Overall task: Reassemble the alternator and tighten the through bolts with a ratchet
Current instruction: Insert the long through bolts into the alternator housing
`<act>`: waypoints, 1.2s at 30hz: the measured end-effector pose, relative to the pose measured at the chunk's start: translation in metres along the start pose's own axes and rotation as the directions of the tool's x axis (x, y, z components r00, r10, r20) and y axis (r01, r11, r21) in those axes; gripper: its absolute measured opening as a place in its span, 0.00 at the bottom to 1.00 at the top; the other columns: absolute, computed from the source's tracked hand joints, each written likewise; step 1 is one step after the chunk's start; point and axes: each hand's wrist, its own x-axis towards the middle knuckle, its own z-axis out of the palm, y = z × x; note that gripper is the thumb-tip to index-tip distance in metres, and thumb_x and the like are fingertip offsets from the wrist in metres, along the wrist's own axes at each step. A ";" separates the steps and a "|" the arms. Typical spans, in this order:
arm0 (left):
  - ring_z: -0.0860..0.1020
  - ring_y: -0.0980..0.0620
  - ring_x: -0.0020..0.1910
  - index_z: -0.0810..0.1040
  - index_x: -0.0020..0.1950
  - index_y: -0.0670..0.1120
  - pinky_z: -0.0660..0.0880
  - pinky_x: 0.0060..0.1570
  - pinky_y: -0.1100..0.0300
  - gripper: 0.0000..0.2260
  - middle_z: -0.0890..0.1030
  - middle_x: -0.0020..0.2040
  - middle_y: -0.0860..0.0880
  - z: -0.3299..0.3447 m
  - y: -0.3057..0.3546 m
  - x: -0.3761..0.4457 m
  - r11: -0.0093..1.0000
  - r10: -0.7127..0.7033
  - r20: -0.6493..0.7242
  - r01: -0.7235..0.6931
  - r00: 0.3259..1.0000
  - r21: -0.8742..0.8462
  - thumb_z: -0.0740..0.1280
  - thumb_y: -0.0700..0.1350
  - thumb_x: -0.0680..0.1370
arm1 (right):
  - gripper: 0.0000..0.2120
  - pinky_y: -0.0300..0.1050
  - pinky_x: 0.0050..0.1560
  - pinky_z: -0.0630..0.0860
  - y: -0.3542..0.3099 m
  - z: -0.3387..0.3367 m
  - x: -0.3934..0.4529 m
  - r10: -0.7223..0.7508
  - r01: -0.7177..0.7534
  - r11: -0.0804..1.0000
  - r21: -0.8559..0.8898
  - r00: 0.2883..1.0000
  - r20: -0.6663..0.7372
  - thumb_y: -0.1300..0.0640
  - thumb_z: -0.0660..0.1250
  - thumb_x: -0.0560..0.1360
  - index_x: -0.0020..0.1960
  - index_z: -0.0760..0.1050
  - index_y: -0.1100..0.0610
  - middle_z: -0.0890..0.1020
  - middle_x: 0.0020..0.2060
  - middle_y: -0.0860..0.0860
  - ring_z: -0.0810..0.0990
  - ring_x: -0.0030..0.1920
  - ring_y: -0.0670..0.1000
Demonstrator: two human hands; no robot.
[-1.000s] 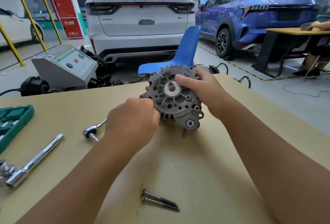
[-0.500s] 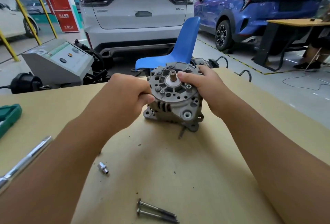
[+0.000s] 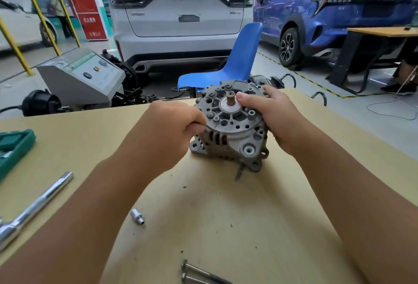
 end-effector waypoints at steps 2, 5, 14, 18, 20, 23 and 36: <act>0.79 0.51 0.31 0.86 0.45 0.42 0.79 0.37 0.49 0.05 0.83 0.34 0.48 0.004 0.002 0.000 0.999 -0.046 -0.027 0.046 0.999 -0.002 0.74 0.42 0.79 | 0.27 0.59 0.56 0.83 0.000 0.001 -0.001 0.001 -0.001 1.000 -0.003 1.000 -0.009 0.44 0.79 0.66 0.60 0.78 0.54 0.88 0.49 0.52 0.88 0.49 0.56; 0.74 0.46 0.27 0.82 0.37 0.41 0.73 0.31 0.49 0.22 0.75 0.26 0.48 0.007 0.002 0.003 0.993 -0.096 -0.112 0.102 0.989 0.051 0.70 0.59 0.79 | 0.28 0.60 0.57 0.83 0.000 0.002 -0.001 0.007 -0.007 1.000 -0.002 1.000 -0.024 0.43 0.80 0.65 0.59 0.79 0.55 0.88 0.49 0.53 0.88 0.48 0.57; 0.79 0.51 0.33 0.87 0.46 0.42 0.79 0.39 0.52 0.03 0.81 0.34 0.50 -0.005 0.000 0.006 0.999 -0.030 0.001 0.030 1.000 0.022 0.76 0.42 0.78 | 0.32 0.60 0.57 0.82 0.000 0.003 -0.002 0.024 -0.025 1.000 -0.017 0.998 -0.051 0.41 0.80 0.63 0.61 0.78 0.53 0.88 0.49 0.52 0.88 0.49 0.56; 0.74 0.56 0.29 0.80 0.41 0.43 0.71 0.34 0.64 0.15 0.76 0.29 0.52 -0.013 0.007 0.012 0.996 -0.069 -0.264 0.082 0.962 0.038 0.69 0.52 0.82 | 0.35 0.59 0.57 0.82 -0.002 0.005 -0.003 0.038 -0.039 0.999 -0.013 0.998 -0.057 0.40 0.80 0.61 0.63 0.77 0.54 0.88 0.50 0.53 0.88 0.49 0.56; 0.79 0.55 0.32 0.78 0.45 0.44 0.77 0.38 0.60 0.13 0.79 0.32 0.51 -0.015 -0.002 0.013 0.981 -0.195 -0.316 0.186 0.929 -0.059 0.65 0.52 0.84 | 0.36 0.59 0.56 0.83 -0.004 0.006 -0.005 0.038 -0.039 0.999 -0.015 0.996 -0.087 0.40 0.80 0.61 0.65 0.76 0.54 0.88 0.50 0.53 0.88 0.48 0.56; 0.87 0.49 0.39 0.75 0.49 0.45 0.85 0.41 0.49 0.08 0.84 0.43 0.42 -0.005 -0.017 0.009 0.714 -0.598 -0.135 0.448 0.790 -0.538 0.62 0.45 0.87 | 0.32 0.58 0.54 0.84 -0.002 0.010 -0.016 -0.042 0.043 0.999 0.002 0.979 -0.198 0.38 0.77 0.64 0.64 0.75 0.49 0.86 0.54 0.52 0.88 0.49 0.53; 0.66 0.57 0.23 0.86 0.39 0.47 0.65 0.24 0.61 0.14 0.77 0.27 0.54 0.025 -0.026 -0.010 0.495 -0.692 0.174 0.636 0.701 -0.592 0.71 0.51 0.82 | 0.57 0.39 0.57 0.75 0.009 -0.005 -0.070 -0.185 0.175 0.910 -0.375 0.983 0.009 0.43 0.79 0.54 0.77 0.53 0.29 0.71 0.66 0.27 0.74 0.63 0.34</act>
